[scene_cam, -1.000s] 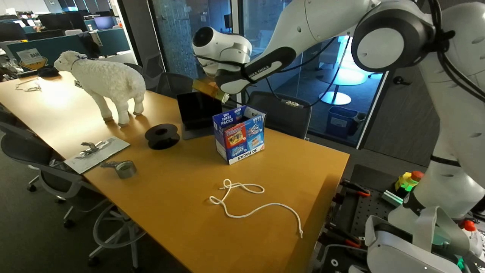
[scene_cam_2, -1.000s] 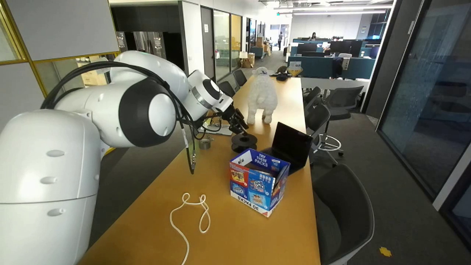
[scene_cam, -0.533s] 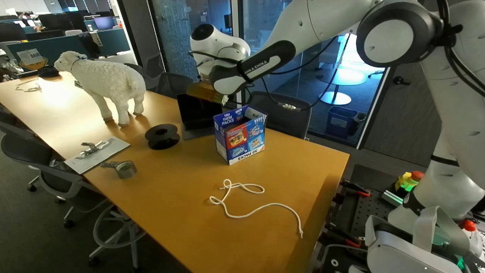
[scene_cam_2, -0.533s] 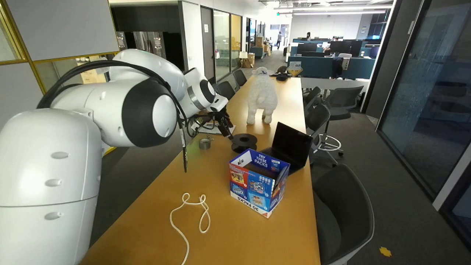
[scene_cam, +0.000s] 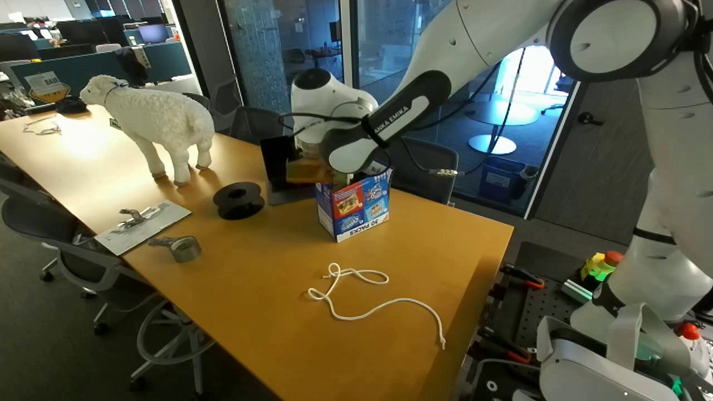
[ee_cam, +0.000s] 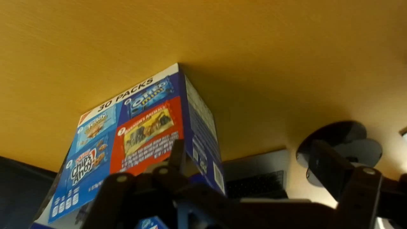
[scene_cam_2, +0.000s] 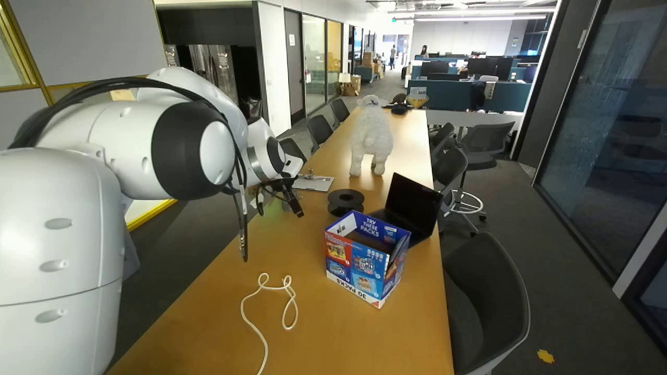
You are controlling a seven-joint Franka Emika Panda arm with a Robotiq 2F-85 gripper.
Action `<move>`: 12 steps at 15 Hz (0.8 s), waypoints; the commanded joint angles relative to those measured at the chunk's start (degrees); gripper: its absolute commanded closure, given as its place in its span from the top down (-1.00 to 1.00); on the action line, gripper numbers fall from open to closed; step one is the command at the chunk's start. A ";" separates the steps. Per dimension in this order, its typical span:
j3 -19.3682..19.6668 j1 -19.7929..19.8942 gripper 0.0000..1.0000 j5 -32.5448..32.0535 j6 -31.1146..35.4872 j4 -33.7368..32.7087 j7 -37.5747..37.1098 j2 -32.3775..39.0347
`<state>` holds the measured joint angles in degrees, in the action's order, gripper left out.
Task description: Place the two white ropes inside the blue box
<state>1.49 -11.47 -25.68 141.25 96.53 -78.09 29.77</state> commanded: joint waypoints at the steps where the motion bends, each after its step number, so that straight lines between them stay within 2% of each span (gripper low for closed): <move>1: -0.16 -0.15 1.00 0.79 10.78 9.49 8.48 -0.76; 6: -0.15 1.12 1.00 2.79 24.02 14.94 24.28 4.05; 7: -3.56 4.78 1.00 0.15 25.16 14.96 26.02 5.47; 8: -2.22 3.73 1.00 3.48 27.03 15.47 31.81 6.59; 12: -4.84 6.59 1.00 6.08 31.97 16.92 47.31 10.18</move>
<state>-1.04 -6.94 -22.79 169.22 112.48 -42.05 38.28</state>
